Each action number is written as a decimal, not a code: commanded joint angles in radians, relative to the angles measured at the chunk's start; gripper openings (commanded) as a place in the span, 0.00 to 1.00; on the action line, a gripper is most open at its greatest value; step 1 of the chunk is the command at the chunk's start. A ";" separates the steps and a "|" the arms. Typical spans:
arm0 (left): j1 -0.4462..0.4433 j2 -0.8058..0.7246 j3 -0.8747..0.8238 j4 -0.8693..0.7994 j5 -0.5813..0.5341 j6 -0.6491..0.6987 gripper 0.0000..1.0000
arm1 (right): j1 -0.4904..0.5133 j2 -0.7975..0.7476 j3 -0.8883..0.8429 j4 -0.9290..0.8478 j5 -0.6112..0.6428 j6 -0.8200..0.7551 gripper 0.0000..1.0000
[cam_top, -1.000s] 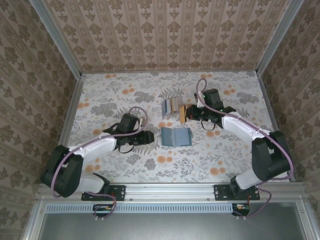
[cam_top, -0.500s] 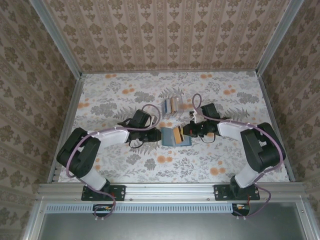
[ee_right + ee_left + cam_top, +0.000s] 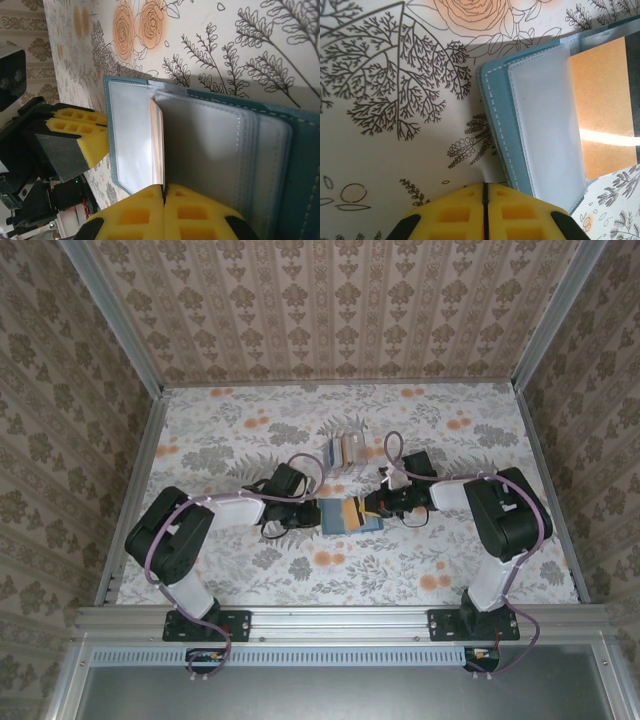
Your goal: Put the credit cards into the card holder
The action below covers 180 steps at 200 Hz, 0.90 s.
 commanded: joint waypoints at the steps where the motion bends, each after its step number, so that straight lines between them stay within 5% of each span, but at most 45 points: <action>1: -0.005 0.045 0.027 -0.019 -0.027 -0.004 0.08 | -0.006 0.018 -0.017 0.035 -0.032 0.023 0.00; 107: -0.006 0.060 0.010 -0.003 -0.048 -0.030 0.04 | 0.003 0.058 -0.065 0.220 -0.030 0.145 0.09; 180: -0.009 0.078 -0.008 0.038 -0.042 -0.068 0.00 | 0.100 0.034 -0.043 0.118 0.094 0.188 0.09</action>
